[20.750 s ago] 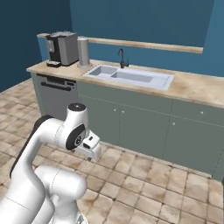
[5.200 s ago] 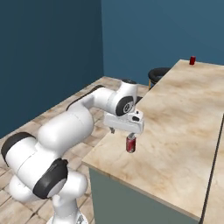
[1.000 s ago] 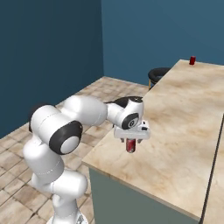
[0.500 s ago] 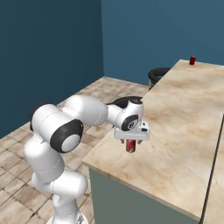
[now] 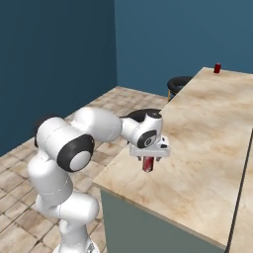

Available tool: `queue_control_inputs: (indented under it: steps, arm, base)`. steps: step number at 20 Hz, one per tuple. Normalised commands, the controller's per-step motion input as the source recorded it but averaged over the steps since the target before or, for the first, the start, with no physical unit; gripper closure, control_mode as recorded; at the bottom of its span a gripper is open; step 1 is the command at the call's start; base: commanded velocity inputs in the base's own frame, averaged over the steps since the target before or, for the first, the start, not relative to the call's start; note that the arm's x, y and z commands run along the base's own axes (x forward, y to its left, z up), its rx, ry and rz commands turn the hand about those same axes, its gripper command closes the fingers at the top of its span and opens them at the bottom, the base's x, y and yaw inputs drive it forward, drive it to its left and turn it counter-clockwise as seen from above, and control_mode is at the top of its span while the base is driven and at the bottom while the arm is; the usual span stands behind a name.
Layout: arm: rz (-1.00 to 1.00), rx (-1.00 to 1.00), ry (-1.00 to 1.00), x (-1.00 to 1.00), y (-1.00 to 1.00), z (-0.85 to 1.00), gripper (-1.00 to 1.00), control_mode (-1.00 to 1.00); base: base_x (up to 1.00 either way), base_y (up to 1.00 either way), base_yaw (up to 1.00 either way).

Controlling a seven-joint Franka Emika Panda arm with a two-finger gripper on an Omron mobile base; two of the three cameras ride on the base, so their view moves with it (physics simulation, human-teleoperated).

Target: Four empty soda cans are scattered around the kitchen. Gather all the cans and cluster them next to the stove for recycling.

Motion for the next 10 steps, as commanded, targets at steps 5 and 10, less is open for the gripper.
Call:
queue_control_inputs:
  steps: [5, 10]
  arm:
    - [0.00, 0.00, 0.00, -0.14, 0.03, -0.14, 1.00, -1.00]
    - [0.00, 0.00, 0.00, -0.20, 0.02, -0.15, 1.00, -1.00]
  base:
    - [0.00, 0.00, 0.00]
    - [0.00, 0.00, 0.00]
